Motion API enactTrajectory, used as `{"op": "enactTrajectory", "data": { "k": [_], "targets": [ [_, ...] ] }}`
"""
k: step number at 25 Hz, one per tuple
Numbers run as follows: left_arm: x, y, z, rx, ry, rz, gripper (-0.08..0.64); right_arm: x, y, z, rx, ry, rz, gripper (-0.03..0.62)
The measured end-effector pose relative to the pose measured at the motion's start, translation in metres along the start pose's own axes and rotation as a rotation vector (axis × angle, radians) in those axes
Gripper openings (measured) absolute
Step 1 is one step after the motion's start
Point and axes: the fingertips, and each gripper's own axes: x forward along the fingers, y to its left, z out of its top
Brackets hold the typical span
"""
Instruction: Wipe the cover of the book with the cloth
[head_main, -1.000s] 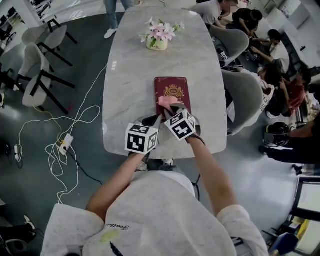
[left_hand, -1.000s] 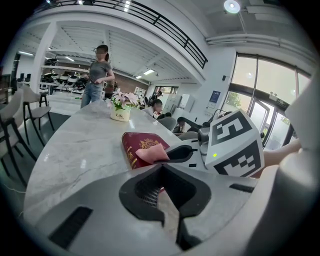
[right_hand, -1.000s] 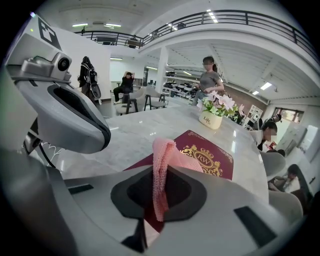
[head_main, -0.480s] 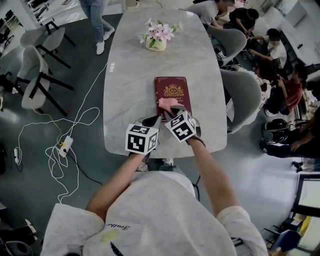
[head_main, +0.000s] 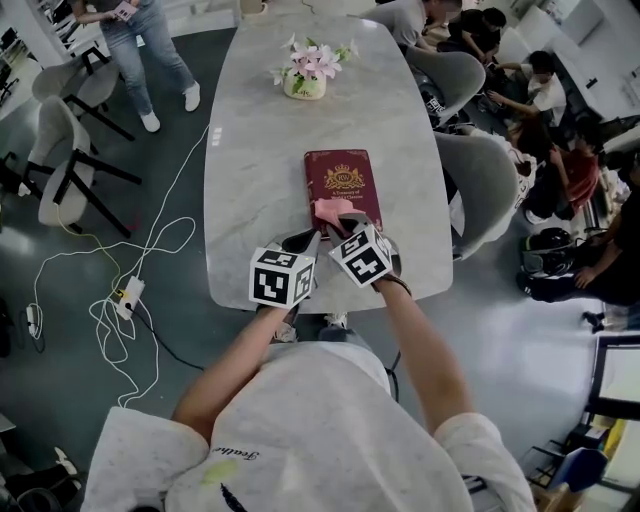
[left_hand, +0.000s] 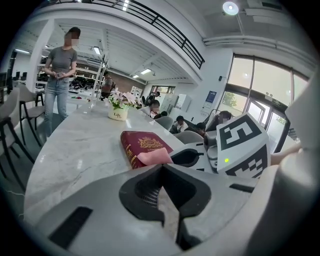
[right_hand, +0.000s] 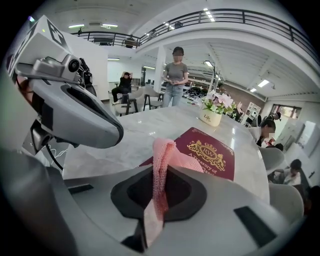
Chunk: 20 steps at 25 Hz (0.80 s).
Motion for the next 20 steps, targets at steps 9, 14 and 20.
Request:
{"op": "enactTrajectory", "data": {
  "k": [9, 14, 20],
  "targets": [
    [0.0, -0.006, -0.004, 0.006, 0.007, -0.019, 0.008, -0.007, 0.011, -0.007, 0.003, 0.001, 0.021, 0.02],
    [0.0, -0.007, -0.002, 0.007, 0.003, -0.021, 0.008, -0.011, 0.018, -0.007, -0.012, 0.003, 0.041, 0.02],
    [0.004, -0.009, 0.001, -0.001, -0.004, -0.02, 0.008, -0.018, 0.018, -0.009, -0.025, 0.004, 0.061, 0.02]
  ]
}}
